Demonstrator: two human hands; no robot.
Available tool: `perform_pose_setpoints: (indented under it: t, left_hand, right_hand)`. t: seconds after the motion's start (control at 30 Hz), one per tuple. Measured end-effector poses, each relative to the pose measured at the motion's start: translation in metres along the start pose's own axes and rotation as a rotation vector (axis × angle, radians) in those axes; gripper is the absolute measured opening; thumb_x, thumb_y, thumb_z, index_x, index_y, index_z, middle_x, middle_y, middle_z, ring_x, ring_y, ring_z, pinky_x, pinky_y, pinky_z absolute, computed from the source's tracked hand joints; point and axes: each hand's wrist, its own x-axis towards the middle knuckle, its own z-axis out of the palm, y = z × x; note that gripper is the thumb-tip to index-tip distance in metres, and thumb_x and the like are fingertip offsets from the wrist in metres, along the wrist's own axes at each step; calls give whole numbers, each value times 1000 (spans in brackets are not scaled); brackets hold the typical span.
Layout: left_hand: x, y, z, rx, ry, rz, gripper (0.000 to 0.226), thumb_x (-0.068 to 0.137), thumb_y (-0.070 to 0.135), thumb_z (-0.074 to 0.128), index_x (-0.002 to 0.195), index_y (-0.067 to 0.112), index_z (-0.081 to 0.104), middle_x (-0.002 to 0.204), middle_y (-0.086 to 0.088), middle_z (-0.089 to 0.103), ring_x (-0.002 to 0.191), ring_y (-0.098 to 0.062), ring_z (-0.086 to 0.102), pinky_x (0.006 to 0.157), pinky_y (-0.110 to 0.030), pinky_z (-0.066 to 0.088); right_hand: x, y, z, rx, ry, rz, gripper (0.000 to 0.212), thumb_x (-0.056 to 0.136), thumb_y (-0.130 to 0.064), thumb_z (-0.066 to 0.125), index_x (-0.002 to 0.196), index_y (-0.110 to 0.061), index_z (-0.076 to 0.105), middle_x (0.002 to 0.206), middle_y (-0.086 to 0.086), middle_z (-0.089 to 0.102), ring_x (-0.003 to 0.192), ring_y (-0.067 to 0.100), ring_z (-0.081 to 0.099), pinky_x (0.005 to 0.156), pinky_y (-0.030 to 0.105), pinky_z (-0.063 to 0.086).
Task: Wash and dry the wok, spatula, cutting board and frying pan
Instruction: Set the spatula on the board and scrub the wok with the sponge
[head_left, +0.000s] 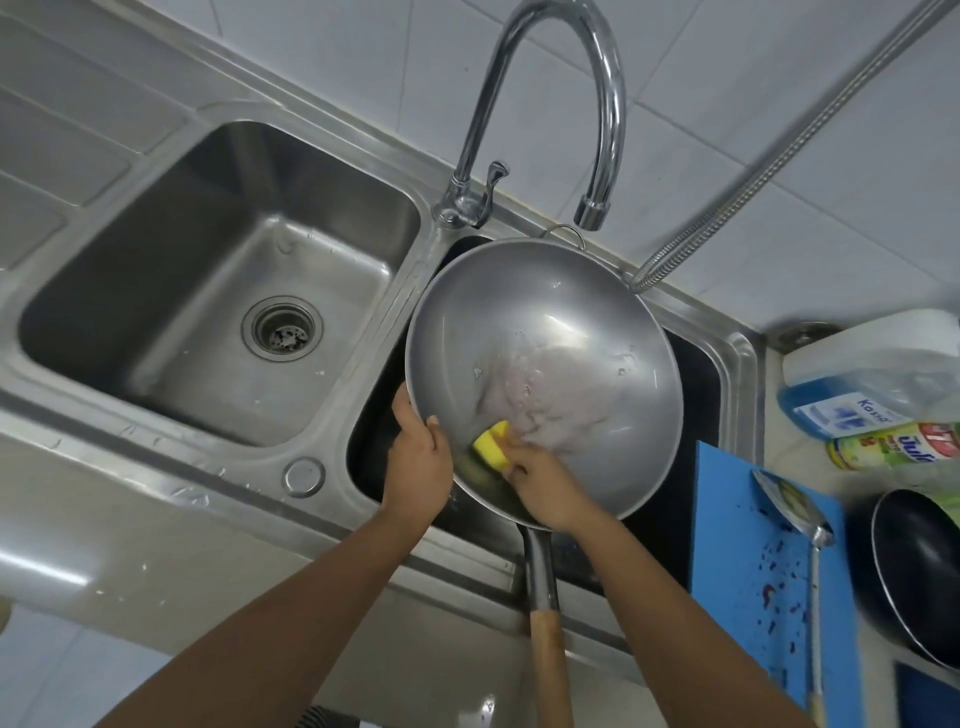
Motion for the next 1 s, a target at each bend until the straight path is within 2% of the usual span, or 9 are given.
perform_pose_setpoints:
  t: [0.17, 0.33, 0.47, 0.6, 0.67, 0.73, 0.83, 0.9, 1.0]
  left_hand:
    - [-1, 1, -3, -33, -33, -18, 56, 104, 21, 37, 152, 25, 8, 115, -14, 62, 95, -22, 63, 82, -36, 55]
    - [-2, 3, -3, -11, -2, -17, 53, 104, 21, 36, 151, 21, 11, 111, -19, 63, 93, -31, 63, 83, -46, 55]
    - [-2, 3, -5, 1, -49, -10, 54, 104, 21, 35, 152, 21, 11, 107, -16, 63, 92, -28, 63, 81, -40, 55]
    - [-4, 5, -5, -5, -83, -17, 55, 104, 21, 35, 153, 23, 9, 102, -10, 64, 90, -24, 65, 79, -37, 54]
    - [-3, 5, -4, -9, -82, -23, 55, 104, 22, 35, 153, 25, 8, 104, -12, 65, 92, -25, 65, 82, -40, 55]
    - [-2, 5, -4, -1, -76, -30, 54, 105, 22, 35, 152, 26, 9, 107, -14, 65, 93, -27, 65, 84, -43, 55]
    - [-3, 4, -4, 7, -57, -22, 53, 105, 22, 34, 152, 24, 10, 109, -16, 65, 93, -28, 64, 83, -42, 55]
    - [-3, 5, -5, 2, -54, -20, 53, 105, 22, 34, 152, 24, 10, 109, -15, 65, 93, -27, 65, 82, -41, 56]
    - [-3, 6, -5, -7, -62, -27, 54, 105, 22, 34, 152, 24, 10, 105, -12, 65, 92, -26, 65, 82, -42, 57]
  right_hand:
    - [-4, 20, -41, -456, 78, 265, 58, 97, -17, 41, 151, -30, 25, 161, -2, 16, 142, 29, 24, 114, 51, 22]
    - [-34, -23, -6, -44, 37, 161, 49, 95, -48, 45, 143, -35, 44, 150, -7, 42, 131, 28, 44, 111, 42, 34]
    - [-85, -16, -16, 184, 12, 138, 72, 72, -82, 46, 128, -39, 59, 137, -20, 53, 129, 8, 49, 112, 37, 36]
    - [-105, 9, -58, -587, 153, 338, 28, 96, -46, 46, 115, -33, 61, 126, -8, 61, 113, 22, 53, 94, 38, 39]
    - [-102, 10, -56, -711, 205, 439, 19, 95, -32, 47, 108, -28, 60, 121, -4, 60, 110, 26, 51, 92, 40, 37]
    - [-90, 0, -31, -519, 191, 412, 27, 94, -37, 47, 115, -30, 62, 126, -7, 61, 116, 26, 51, 98, 40, 39]
    - [-74, -24, 10, 50, 139, 135, 46, 89, -55, 45, 129, -38, 59, 136, -20, 55, 127, 17, 50, 112, 38, 35]
    - [-72, -26, 12, 318, 74, 77, 43, 88, -50, 55, 127, -33, 63, 137, -19, 53, 131, 10, 47, 116, 38, 31]
    - [-81, 5, -20, 18, 59, 126, 33, 94, -43, 56, 127, -38, 61, 139, -19, 50, 131, 14, 47, 114, 39, 32]
